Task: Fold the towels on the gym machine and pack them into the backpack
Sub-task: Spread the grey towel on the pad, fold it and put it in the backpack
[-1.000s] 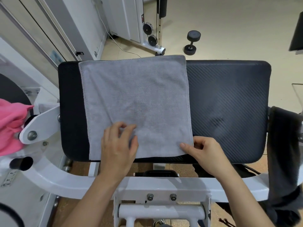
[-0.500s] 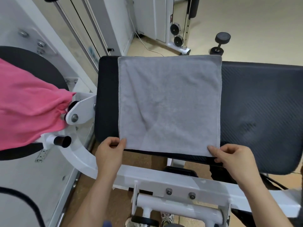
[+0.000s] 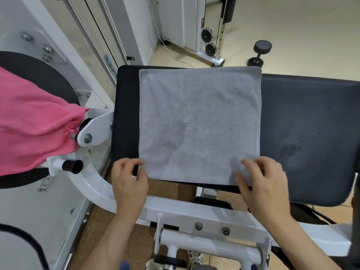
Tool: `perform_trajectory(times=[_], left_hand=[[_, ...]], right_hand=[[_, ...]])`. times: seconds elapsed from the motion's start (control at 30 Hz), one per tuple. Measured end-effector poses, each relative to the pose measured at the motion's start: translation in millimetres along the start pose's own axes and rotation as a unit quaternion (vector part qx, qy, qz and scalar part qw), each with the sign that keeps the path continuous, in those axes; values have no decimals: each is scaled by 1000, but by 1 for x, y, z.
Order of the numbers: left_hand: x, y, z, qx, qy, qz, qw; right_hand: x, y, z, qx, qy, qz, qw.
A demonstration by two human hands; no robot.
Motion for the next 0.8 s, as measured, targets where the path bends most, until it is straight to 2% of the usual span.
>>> perform_trajectory(times=[0.03,0.07,0.13,0.2,0.3,0.37,0.63,0.7,0.8], left_hand=[[14,-6,4,-31,-124,-41,991],[26,-16,12,-80,-233,-83,966],[37,-41,30,-170,-369,-172,898],[41,-55,37,-202,-420,-220,857],[40,-60,36,-206,-470,-241,824],[39,-57,33,-206,-484,-233,818],[33,-49,19,-223,-485,-152,832],[37,-48,14,-249,-437,-129,854],[40,-44,-1,-298,-297,-83,903]], right_hand=[[-9,-2,-1,-5,56,-1,998],[-20,-4,0,-18,117,5,993],[-37,-18,4,-67,231,31,970],[-46,-33,9,-110,311,59,942],[-43,-40,6,-109,360,75,924],[-40,-41,4,-99,367,67,923],[-30,-44,11,-50,355,33,933],[-30,-44,10,-52,344,23,937],[-31,-45,8,-50,320,10,946]])
Point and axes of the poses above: each hand's wrist, its own z-axis away from the middle knuckle, its own y-axis out of the back of the hand, x = y × z, the point moved 6 cm from there along -z, towards the middle knuckle, and after that the axes turned 2 degrees about z, right-handed, at the moved point
